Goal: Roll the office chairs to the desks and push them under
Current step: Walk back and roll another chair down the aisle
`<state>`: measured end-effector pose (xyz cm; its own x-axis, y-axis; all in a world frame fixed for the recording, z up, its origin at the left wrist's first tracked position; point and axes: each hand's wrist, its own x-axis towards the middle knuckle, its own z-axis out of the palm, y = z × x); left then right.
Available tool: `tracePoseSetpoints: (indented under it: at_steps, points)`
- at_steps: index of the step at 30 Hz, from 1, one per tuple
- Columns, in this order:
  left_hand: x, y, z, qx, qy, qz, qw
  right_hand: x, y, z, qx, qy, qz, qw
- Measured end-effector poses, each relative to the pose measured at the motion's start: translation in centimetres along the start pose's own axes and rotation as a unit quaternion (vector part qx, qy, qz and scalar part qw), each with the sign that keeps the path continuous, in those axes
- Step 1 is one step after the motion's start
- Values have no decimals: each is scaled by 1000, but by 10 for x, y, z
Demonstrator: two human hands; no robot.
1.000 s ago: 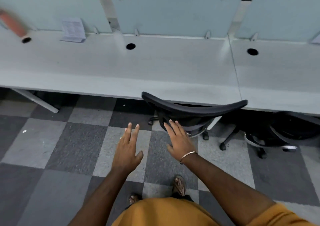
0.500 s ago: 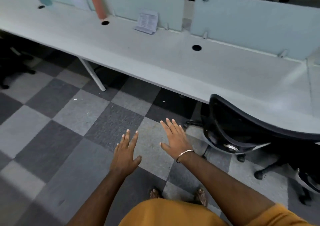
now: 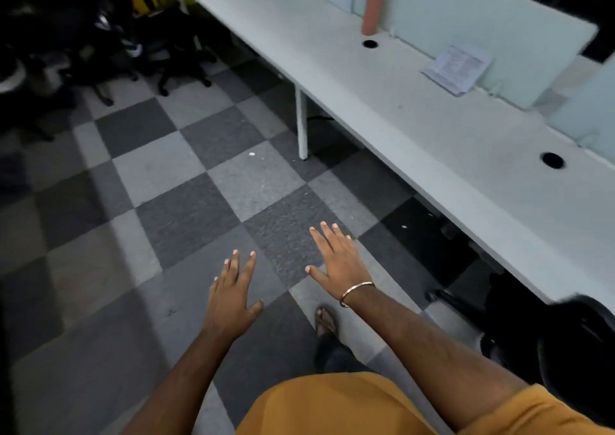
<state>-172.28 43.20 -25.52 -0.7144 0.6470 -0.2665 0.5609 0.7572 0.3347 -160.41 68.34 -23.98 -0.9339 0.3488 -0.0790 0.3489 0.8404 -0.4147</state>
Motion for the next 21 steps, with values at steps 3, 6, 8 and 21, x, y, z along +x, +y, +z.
tracePoseSetpoints:
  at_steps: [3, 6, 8, 21]
  points:
    - [16, -24, -13, -1, 12, -40, 999, 50, -14, 7, -3, -21, -38, 999]
    - [42, -46, -31, -4, 29, -78, 997, 107, -29, 13, -3, -30, -67, 997]
    - [63, -62, -45, -11, 40, -104, 994, 150, -36, 15, 2, -39, -83, 996]
    - [187, -136, -133, -47, 100, -203, 973, 386, -117, 21, 1, -86, -213, 973]
